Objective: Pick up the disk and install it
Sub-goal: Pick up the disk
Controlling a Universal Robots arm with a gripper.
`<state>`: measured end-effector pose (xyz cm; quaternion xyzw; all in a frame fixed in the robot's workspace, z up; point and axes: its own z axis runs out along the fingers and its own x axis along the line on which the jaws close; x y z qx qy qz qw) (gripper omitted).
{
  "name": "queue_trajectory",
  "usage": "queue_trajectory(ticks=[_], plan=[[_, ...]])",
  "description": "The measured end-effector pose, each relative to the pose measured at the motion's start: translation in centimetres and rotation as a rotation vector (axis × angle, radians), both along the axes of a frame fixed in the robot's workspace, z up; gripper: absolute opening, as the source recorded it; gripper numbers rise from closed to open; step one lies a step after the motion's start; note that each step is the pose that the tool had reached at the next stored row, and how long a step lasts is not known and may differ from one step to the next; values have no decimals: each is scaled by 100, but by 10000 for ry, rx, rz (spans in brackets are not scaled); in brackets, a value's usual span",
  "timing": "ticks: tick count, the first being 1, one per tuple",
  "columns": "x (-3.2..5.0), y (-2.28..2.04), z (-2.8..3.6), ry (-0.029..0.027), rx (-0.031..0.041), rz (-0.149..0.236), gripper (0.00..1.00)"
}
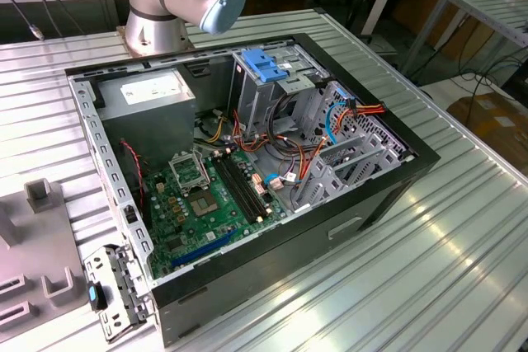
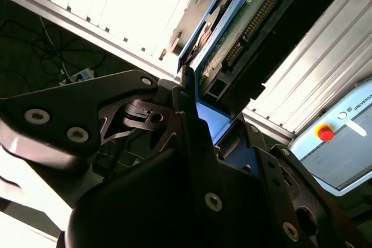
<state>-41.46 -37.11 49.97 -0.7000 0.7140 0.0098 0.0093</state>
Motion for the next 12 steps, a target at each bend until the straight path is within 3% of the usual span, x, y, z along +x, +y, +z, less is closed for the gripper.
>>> queue_trajectory(ticks=[12], plan=[[40, -3, 0, 0, 0, 0, 37]])
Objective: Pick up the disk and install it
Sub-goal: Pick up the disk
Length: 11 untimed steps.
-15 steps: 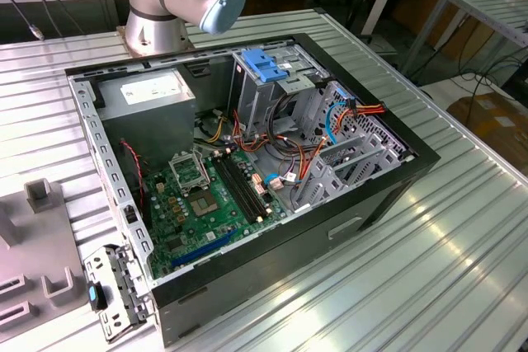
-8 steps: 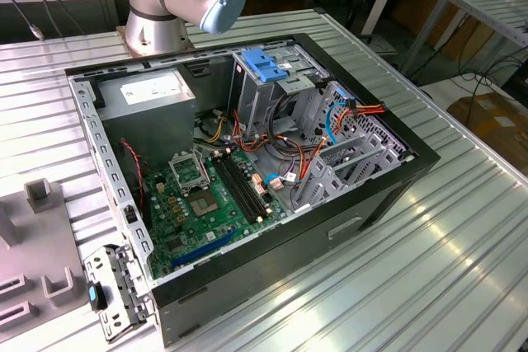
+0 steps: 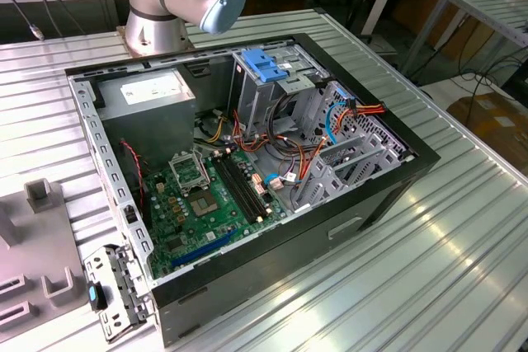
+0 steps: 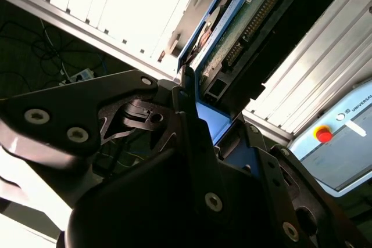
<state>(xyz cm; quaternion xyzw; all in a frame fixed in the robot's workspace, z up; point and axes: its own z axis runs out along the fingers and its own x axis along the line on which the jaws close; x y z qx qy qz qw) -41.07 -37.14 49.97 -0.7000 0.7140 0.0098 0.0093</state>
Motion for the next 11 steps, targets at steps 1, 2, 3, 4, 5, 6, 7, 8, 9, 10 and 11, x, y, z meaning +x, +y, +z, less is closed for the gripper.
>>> queue_trajectory(ticks=[1, 2, 3, 4, 5, 6, 7, 8, 9, 10, 11], plan=[[3, 0, 0, 0, 0, 0, 37], [5, -1, 0, -1, 0, 0, 37], [7, -1, 0, -1, 0, 0, 37], [9, -1, 0, 0, 0, -1, 37], [13, -2, 0, 0, 0, 0, 37], [15, -2, 0, 0, -1, 0, 37], [18, -2, 0, 0, 0, 0, 37], [21, -2, 0, -1, 0, -1, 37], [24, -2, 0, 0, -1, 0, 37], [28, -3, 0, 0, 0, -1, 37], [31, -3, -1, -1, 0, 0, 37]])
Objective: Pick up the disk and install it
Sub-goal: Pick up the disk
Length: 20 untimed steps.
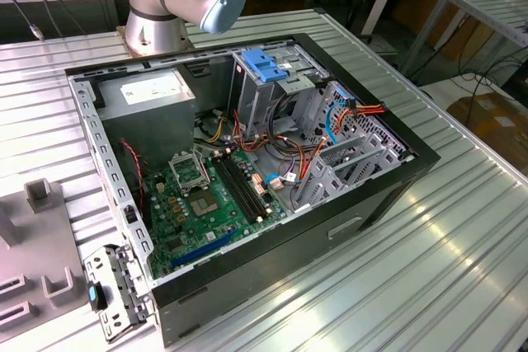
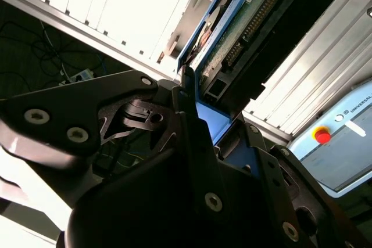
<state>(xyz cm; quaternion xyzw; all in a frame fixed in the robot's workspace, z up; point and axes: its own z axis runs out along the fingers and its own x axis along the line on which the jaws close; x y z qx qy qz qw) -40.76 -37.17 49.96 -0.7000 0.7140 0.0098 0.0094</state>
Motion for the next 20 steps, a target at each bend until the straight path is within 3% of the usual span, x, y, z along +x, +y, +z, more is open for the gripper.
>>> queue_trajectory(ticks=[7, 20], plan=[[16, -5, 0, 1, 0, -1, 37], [118, -6, 1, 1, 0, 0, 37]])
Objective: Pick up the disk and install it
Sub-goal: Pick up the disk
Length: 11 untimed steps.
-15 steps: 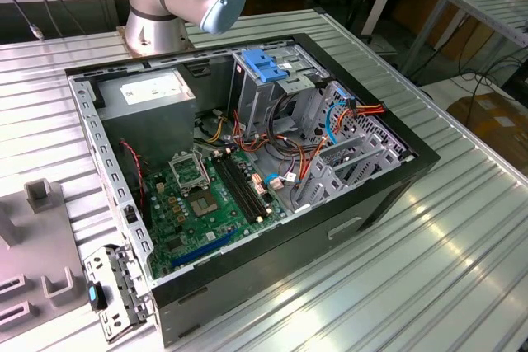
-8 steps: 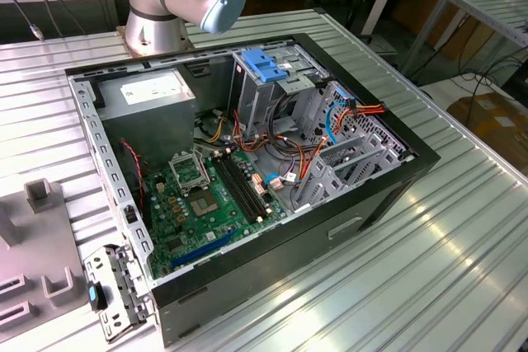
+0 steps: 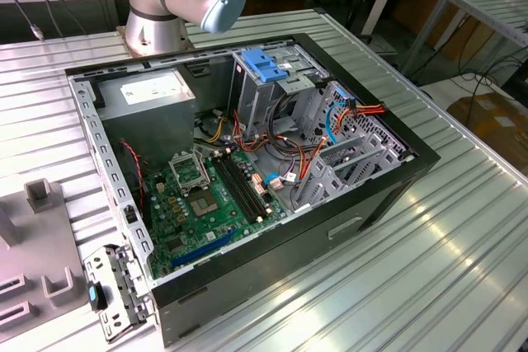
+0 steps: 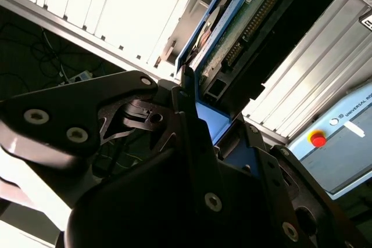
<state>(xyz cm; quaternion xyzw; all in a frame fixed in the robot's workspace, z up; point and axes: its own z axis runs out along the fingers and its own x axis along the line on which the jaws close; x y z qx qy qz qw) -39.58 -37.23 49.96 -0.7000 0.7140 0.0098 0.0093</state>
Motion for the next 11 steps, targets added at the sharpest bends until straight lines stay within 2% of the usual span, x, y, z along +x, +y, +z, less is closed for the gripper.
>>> queue_trajectory(ticks=[11], plan=[[72, -1, 0, 0, 0, 0, 37]])
